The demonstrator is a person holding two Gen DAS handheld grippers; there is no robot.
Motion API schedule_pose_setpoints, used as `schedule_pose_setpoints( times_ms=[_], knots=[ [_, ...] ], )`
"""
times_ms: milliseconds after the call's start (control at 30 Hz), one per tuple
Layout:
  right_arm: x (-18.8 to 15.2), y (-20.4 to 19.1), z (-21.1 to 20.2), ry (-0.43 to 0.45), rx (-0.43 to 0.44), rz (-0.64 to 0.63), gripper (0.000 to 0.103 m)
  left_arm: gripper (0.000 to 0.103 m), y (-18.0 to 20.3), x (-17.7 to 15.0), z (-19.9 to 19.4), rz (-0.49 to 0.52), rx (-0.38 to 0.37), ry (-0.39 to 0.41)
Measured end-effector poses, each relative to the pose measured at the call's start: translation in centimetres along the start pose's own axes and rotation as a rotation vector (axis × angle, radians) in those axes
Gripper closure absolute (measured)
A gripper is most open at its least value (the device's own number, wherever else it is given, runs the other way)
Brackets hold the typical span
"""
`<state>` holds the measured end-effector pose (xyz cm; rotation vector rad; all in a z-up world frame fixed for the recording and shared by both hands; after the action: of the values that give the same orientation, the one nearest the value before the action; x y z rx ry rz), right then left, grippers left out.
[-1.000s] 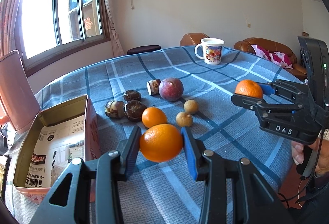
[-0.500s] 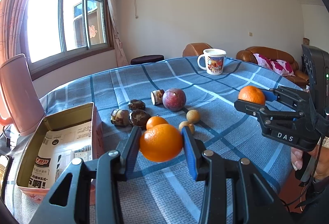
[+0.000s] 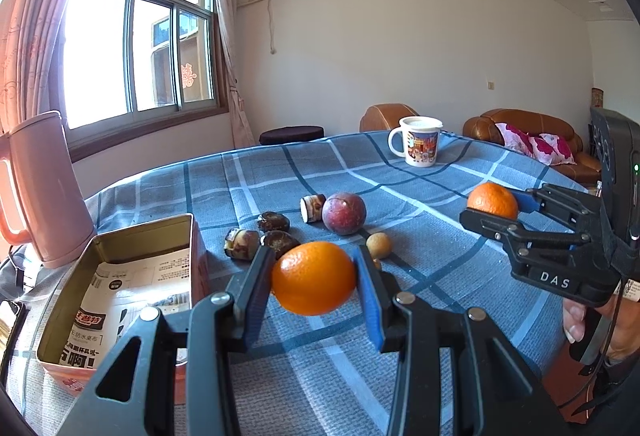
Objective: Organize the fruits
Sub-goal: 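Carry the orange in the left tool toward the pink tin while the right tool carries its orange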
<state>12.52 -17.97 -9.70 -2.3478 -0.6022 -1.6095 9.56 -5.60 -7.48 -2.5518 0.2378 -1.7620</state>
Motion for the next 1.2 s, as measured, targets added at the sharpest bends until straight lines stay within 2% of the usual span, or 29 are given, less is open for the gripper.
schedule_pose_setpoints(
  times_ms=[1200],
  knots=[
    [0.8,-0.6,-1.9,0.131,0.030,-0.034,0.054,0.061,-1.6,1.3,-1.5,-0.064,0.035,0.113]
  ],
)
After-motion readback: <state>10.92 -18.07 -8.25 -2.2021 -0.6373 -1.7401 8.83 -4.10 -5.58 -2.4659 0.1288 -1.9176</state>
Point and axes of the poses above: each gripper's, at about its wrist camera, not at the fingertips, and z roughly the way its jaws point, y to its right, x to its top, the point moved 9 cm from there along z, roughly the way its jaws point, and after that the axes turned 8 degrees about x, right-handed, at the moved point
